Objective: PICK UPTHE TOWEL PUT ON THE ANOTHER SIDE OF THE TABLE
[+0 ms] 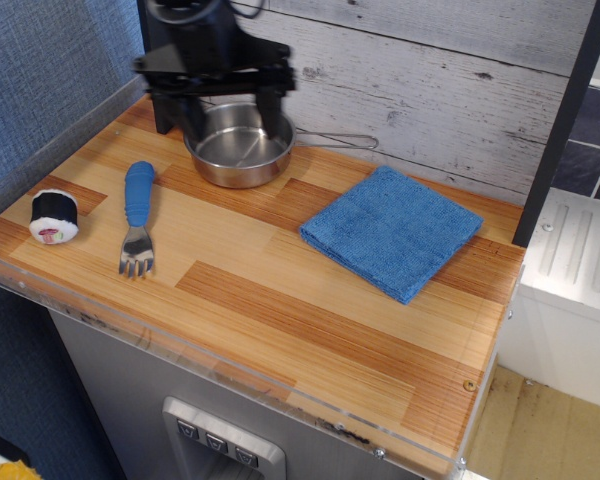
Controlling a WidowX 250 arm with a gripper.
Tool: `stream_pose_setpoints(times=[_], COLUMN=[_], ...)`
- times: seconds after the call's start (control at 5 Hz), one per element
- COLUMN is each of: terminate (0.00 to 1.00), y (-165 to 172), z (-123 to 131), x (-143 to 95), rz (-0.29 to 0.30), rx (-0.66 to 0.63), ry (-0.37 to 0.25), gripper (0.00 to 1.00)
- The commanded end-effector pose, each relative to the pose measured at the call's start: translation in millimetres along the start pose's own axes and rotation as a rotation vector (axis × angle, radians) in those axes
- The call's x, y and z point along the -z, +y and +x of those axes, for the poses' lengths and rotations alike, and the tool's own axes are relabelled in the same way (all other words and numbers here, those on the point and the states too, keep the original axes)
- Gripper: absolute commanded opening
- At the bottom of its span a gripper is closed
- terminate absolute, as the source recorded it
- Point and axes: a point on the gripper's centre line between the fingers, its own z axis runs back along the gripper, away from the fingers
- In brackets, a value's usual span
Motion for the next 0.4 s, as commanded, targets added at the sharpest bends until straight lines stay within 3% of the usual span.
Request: stream_pose_setpoints(times=[0.0,0.2], terminate=[0.0,0.0], y=[-43.6,-55.0], z=[5.7,4.3], x=[10.1,23.5], rz=[-0.073,-0.097], rx=[0.126,0.188], ry=[-0.021,-0.003], gripper=[1.0,1.0])
